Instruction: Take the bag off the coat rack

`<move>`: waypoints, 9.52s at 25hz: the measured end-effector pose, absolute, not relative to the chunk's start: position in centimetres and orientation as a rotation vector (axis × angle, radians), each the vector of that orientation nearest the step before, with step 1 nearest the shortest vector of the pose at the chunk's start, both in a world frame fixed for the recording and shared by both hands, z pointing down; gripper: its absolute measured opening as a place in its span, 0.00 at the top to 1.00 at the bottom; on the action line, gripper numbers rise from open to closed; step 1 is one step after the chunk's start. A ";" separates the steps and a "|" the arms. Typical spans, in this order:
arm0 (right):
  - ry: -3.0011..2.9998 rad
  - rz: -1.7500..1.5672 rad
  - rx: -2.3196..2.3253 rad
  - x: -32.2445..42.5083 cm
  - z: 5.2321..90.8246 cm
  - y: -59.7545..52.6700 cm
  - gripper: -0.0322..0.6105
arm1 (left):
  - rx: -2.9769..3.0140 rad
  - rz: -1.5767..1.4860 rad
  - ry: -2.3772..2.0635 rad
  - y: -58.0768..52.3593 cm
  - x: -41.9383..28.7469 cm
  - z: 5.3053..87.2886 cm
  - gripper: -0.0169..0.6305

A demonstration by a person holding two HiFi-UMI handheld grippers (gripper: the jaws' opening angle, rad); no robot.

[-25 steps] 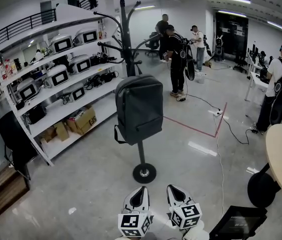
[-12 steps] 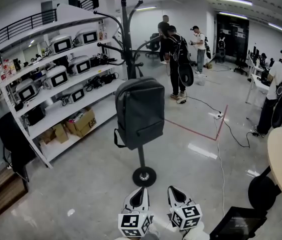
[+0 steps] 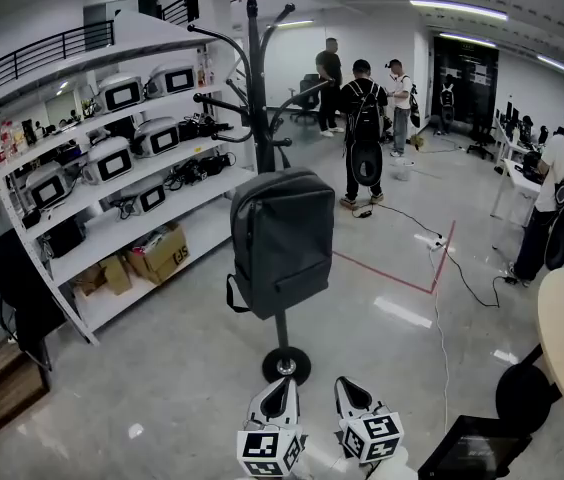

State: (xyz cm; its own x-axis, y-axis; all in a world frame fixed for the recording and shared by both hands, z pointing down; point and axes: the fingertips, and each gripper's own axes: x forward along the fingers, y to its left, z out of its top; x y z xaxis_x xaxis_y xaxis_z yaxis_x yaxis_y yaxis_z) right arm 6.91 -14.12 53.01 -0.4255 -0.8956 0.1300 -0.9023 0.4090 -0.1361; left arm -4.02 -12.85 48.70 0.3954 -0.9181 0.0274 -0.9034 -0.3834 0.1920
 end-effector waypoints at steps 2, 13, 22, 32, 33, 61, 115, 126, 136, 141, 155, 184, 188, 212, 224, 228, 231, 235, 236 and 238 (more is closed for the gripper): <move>-2.603 0.293 1.661 6.8 53.2 -15.0 0.93 | 2.467 -0.123 -1.631 -13.8 -4.2 48.8 0.97; -2.591 0.312 1.637 5.7 53.6 -19.7 0.93 | 2.450 -0.108 -1.624 -18.7 -5.3 49.3 0.97; -2.596 0.318 1.611 4.1 53.5 -24.0 0.93 | 2.442 -0.099 -1.607 -22.9 -6.1 49.5 0.97; -2.607 0.322 1.618 3.7 53.8 -28.9 0.93 | 2.459 -0.087 -1.596 -27.7 -6.1 49.8 0.97; -2.610 0.319 1.619 3.6 53.7 -29.5 0.93 | 2.464 -0.088 -1.597 -28.2 -6.2 49.7 0.97; -2.711 0.035 1.499 6.2 45.9 -40.3 0.93 | 2.460 -0.121 -1.675 -34.2 -4.3 47.3 0.97; -2.964 -0.187 0.486 4.2 35.6 -56.3 0.46 | 2.250 -0.013 -1.901 -36.4 -7.4 49.0 0.97; -2.949 -0.245 0.463 2.2 35.7 -56.7 0.46 | 2.253 -0.020 -1.889 -36.5 -7.6 49.3 0.97; -2.939 -0.160 0.369 1.5 36.2 -56.5 0.46 | 2.253 -0.012 -1.887 -36.2 -8.2 49.5 0.97; -2.964 -0.141 0.371 1.0 36.4 -55.2 0.49 | 2.268 -0.018 -1.865 -36.3 -8.1 49.4 0.97; -2.926 -0.107 0.624 0.1 36.1 -52.3 0.79 | 2.332 -0.046 -1.800 -35.9 -7.6 48.9 0.97; -2.893 -0.225 1.355 2.7 31.6 -49.3 0.83 | 2.457 -0.193 -1.848 -34.0 -7.5 42.5 0.97; -2.891 -0.258 1.417 3.5 30.6 -49.2 0.83 | 2.452 -0.193 -1.846 -33.7 -7.4 42.8 0.97; -3.000 -0.241 1.571 6.5 24.3 -46.7 0.84 | 2.511 -0.196 -1.778 -33.8 -6.2 42.6 0.97; -3.006 -0.235 1.558 7.0 26.0 -43.0 0.84 | 2.529 -0.194 -1.727 -32.1 -5.1 42.9 0.97; -2.990 -0.179 1.565 7.2 27.8 -42.2 0.84 | 2.531 -0.185 -1.714 -31.4 -4.7 43.1 0.97; -2.984 -0.153 1.554 7.1 29.3 -41.4 0.84 | 2.529 -0.181 -1.709 -31.0 -4.7 43.2 0.97; -2.994 -0.158 1.514 6.9 31.0 -40.4 0.84 | 2.528 -0.169 -1.702 -30.8 -4.5 43.3 0.97; -2.994 -0.160 1.505 6.8 31.4 -40.1 0.84 | 2.526 -0.166 -1.701 -30.7 -4.5 43.4 0.97; -2.990 -0.154 1.496 6.6 32.3 -39.5 0.84 | 2.521 -0.160 -1.700 -30.7 -4.4 43.6 0.97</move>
State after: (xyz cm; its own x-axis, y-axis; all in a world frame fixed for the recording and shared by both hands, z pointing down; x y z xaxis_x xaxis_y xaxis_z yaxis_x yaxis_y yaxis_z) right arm 6.63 -39.53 32.32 -0.5836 -0.7808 -0.2231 -0.7996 0.6005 -0.0101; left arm -4.40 -30.68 43.64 0.3722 -0.9276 -0.0329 -0.9174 -0.3730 0.1385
